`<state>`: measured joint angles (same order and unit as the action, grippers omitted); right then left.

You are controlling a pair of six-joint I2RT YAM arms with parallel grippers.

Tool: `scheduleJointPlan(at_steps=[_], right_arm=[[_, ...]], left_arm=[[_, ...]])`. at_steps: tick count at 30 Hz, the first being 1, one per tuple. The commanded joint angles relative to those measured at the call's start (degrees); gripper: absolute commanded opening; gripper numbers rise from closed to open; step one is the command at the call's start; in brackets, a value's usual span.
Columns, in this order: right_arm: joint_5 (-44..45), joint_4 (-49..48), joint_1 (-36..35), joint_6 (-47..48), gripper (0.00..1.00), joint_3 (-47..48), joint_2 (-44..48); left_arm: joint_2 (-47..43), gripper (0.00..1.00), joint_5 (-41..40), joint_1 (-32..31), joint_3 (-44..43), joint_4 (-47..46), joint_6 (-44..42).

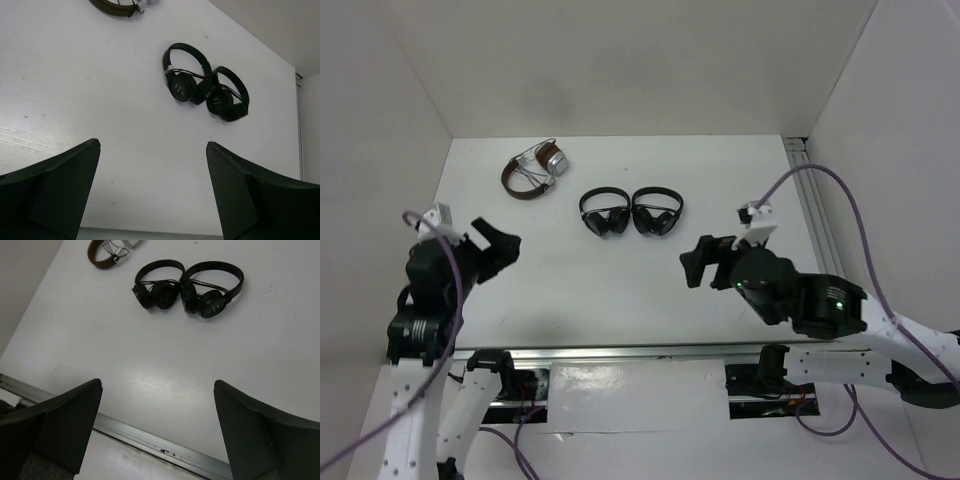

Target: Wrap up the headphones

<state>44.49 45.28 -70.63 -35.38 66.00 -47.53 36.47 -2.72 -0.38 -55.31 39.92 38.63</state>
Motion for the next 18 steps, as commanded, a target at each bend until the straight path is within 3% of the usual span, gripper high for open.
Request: scheduleJointPlan(at_steps=[1, 4, 6, 9, 18], right_arm=[[-4.31, 7.18, -0.38, 0.39, 1.00, -2.87, 9.19], [-4.32, 11.24, -0.38, -5.22, 1.00, -4.46, 16.13], [-9.15, 9.05, -0.38, -2.87, 1.00, -5.09, 21.48], [-7.58, 10.18, -0.38, -4.61, 1.00, -6.23, 25.89], [-6.87, 11.50, -0.38, -6.02, 1.00, -5.70, 22.13]], left_arm=[[-9.90, 1.00, 4.57, -3.98, 5.12, 2.16, -2.16], [-15.19, 1.00, 6.68, -6.99, 3.54, 2.96, -2.68], [-15.20, 1.00, 6.58, -7.53, 2.85, 6.04, -3.82], [-15.20, 1.00, 7.30, -9.20, 1.78, 9.11, -4.10], [-19.86, 1.00, 5.97, -11.22, 1.78, 9.12, -3.56]])
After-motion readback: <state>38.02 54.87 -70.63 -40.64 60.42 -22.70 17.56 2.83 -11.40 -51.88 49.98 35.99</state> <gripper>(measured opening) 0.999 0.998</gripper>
